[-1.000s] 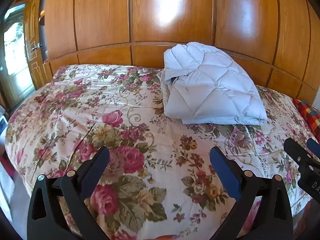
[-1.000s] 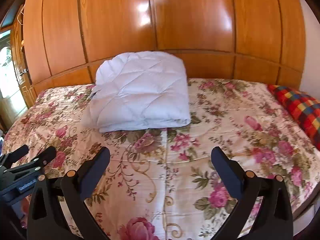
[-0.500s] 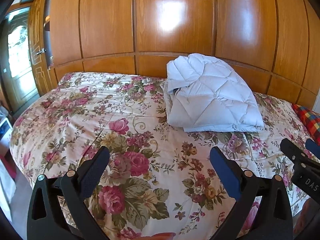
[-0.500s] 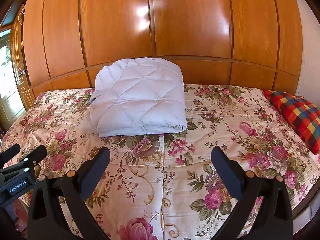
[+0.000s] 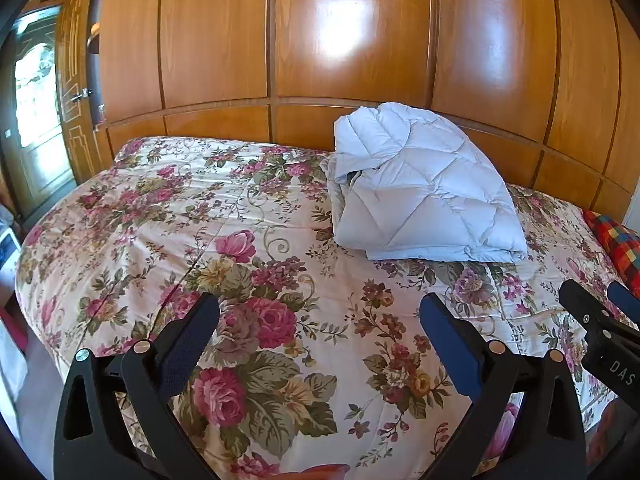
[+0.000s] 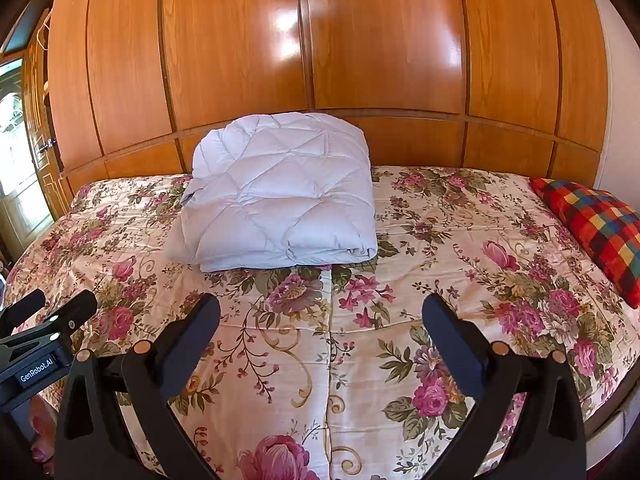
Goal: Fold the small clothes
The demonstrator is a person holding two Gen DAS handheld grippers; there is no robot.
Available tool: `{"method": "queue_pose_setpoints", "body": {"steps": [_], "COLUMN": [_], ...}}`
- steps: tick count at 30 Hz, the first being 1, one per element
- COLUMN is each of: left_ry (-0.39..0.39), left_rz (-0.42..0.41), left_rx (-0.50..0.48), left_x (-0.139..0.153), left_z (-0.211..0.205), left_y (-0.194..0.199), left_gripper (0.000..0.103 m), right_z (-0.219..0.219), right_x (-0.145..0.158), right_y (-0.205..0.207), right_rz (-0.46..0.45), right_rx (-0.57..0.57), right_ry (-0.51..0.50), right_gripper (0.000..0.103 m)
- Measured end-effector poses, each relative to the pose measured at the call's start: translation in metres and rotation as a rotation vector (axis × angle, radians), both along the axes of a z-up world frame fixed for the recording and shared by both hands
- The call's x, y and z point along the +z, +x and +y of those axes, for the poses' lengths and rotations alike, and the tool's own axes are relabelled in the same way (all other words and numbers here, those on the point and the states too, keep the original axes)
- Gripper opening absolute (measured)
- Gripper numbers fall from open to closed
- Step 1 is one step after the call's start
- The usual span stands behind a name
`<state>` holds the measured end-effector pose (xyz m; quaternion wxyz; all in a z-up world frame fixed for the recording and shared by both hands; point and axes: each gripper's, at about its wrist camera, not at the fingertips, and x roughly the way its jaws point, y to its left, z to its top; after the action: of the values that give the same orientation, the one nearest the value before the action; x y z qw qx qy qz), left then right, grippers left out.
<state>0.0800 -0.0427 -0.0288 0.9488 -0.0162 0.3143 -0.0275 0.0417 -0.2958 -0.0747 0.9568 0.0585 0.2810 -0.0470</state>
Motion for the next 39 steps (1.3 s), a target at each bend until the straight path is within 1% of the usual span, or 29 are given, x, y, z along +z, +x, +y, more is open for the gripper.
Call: {"method": "queue_pose_setpoints", "body": {"steps": [22,32,39], "left_ry": [-0.009,-0.019,-0.017], "left_rz": [0.022,0.047,0.044], "left_rx": [0.001,0.003,0.002], "left_x": [-0.0028,-0.0066,-0.0065], "left_z": [0.0005,0.0019,0.0014], "left_y": [0.0019,0.0042,0.0039], "left_gripper": [0.099,0.099,0.099], "right_z": [0.0018,0.0026,0.0023], "right_x": [-0.0008,-0.0013,-0.0018], "right_y": [0.0014,0.0018,0.0022], "right_rz": [0.009,0.01,0.009], "right_rx": [0.007,0.009,0.009], "right_ry": [0.005,0.009,0.01], "right_gripper": [0.101,0.101,0.101]}}
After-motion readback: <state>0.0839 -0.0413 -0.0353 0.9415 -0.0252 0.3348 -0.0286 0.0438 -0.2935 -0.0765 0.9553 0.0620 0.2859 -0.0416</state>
